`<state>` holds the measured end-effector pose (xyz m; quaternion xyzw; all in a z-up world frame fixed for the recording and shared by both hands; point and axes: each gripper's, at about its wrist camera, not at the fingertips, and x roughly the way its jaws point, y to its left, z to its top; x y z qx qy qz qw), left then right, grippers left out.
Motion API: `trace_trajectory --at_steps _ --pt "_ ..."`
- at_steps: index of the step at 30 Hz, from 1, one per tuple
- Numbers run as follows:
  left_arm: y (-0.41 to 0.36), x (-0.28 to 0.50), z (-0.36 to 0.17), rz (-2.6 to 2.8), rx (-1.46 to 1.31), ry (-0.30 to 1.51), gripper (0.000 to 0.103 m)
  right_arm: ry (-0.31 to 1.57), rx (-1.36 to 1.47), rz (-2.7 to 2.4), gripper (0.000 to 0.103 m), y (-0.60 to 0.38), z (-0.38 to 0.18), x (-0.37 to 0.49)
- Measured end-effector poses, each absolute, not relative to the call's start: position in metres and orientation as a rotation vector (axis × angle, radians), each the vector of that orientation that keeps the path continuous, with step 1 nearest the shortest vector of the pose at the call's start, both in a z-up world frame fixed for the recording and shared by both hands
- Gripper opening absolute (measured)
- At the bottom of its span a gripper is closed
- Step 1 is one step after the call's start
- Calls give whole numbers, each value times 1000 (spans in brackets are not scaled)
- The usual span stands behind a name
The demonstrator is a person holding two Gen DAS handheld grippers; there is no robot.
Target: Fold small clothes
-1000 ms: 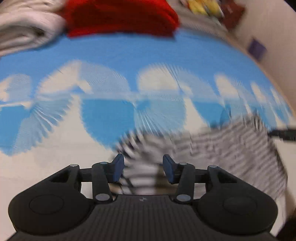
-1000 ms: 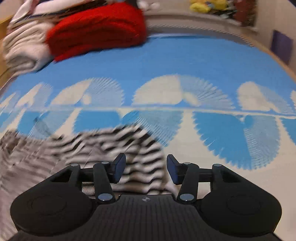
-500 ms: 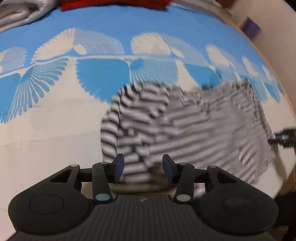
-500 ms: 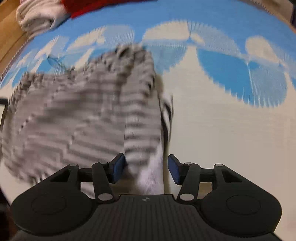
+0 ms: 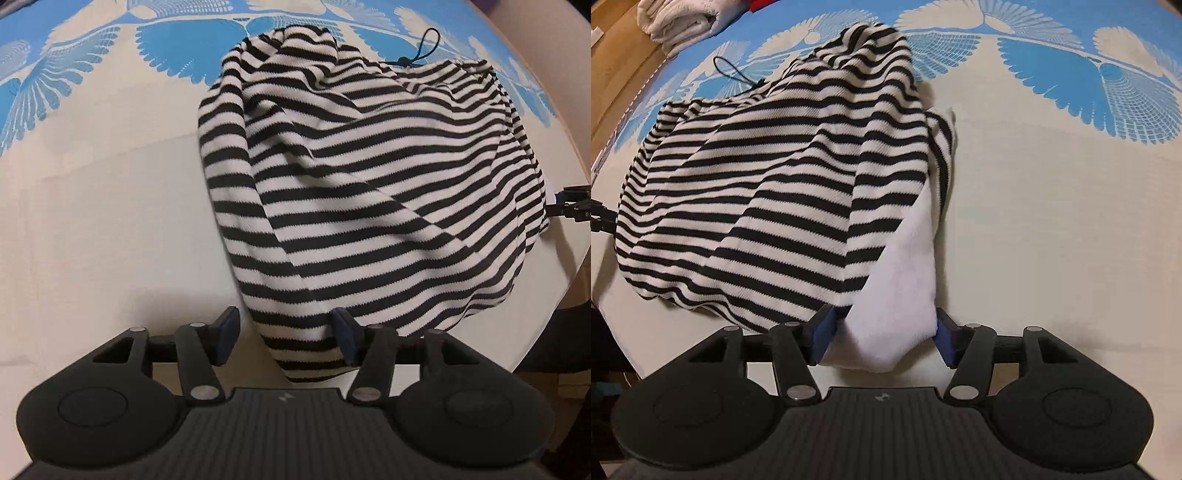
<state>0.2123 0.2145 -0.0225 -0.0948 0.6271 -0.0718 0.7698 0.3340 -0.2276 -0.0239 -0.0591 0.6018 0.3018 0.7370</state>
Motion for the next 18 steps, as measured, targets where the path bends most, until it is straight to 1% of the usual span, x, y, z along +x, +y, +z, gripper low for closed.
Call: trace_trajectory --at_steps 5,6,7,8,9,10,12,13,14,17,18 --pt "206 219 -28 -170 -212 1371 61 1328 -183 686 60 -218 -29 329" --pt "205 220 -29 -174 -207 1373 60 1322 -193 691 58 -217 -29 329" --pt "204 221 -30 -178 -205 1375 58 1318 -200 697 54 -216 -28 329" --pt "204 221 -30 -185 -202 1373 47 1316 -197 703 49 -216 -27 330" --pt "203 222 -29 -193 -197 1370 33 1310 -188 708 37 -216 -26 330" --pt "202 222 -28 -201 -190 1362 27 1300 -184 709 25 -216 -24 331" --pt "200 223 -22 -213 -168 1338 5 1271 -182 722 18 -218 -18 331" --pt "200 222 -16 -211 -160 1319 3 1251 -179 731 15 -219 -13 332" --pt "202 221 -9 -209 -167 1300 3 1222 -159 737 15 -223 -5 334" --pt "216 215 15 -214 -215 1212 2 1140 39 747 14 -250 25 344" --pt "222 212 19 -210 -219 1202 2 1120 58 756 14 -256 31 343"
